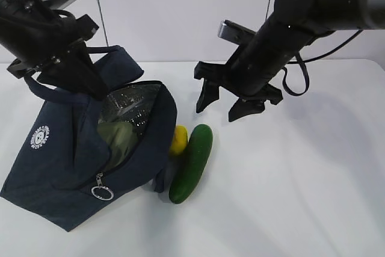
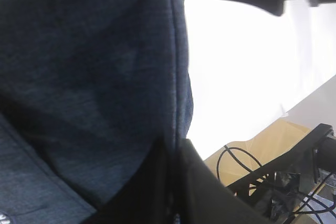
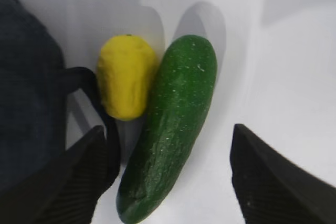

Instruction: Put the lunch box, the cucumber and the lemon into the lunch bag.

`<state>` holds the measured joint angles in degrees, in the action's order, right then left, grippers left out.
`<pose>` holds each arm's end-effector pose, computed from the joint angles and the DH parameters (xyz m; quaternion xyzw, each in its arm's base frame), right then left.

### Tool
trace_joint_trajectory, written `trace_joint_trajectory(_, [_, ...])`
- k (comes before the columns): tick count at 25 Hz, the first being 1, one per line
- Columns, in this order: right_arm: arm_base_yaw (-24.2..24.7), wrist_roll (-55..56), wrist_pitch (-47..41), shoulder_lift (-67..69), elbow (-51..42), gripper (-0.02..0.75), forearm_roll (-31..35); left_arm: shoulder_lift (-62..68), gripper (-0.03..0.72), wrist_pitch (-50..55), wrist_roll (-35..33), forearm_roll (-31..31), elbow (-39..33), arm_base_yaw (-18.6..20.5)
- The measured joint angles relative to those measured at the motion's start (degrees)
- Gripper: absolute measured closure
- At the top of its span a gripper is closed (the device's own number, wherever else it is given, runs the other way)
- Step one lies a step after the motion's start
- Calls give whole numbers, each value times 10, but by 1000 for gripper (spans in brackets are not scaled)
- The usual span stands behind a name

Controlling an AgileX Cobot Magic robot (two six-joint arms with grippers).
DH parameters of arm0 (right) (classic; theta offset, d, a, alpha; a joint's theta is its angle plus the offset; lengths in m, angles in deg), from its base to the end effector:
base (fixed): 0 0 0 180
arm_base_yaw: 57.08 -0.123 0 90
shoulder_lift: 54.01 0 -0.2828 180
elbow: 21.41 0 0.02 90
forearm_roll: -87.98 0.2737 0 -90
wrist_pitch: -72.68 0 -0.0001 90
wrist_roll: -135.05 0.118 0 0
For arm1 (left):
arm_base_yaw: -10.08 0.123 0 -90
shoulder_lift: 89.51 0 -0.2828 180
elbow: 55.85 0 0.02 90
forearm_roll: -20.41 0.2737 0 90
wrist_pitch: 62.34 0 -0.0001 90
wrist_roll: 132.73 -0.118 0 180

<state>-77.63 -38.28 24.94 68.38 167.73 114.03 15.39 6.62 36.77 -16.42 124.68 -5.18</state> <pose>0.4104 0.1949 0.1687 0.0049 0.9686 0.2221 0.1118 0.3317 -0.1590 0.2518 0.1175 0.9448 -0.3030 0.0427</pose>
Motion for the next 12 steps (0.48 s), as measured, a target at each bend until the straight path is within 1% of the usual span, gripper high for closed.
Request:
trace_joint_trajectory(2, [0, 0, -4, 13, 0, 218, 10, 0, 685, 0, 0, 0, 0, 0])
trace_joint_trajectory(7, [0, 0, -6, 31, 0, 160, 15, 0, 685, 0, 0, 0, 0, 0])
trace_joint_trajectory(12, [0, -1, 11, 34, 0, 152, 20, 0, 685, -1, 0, 0, 0, 0])
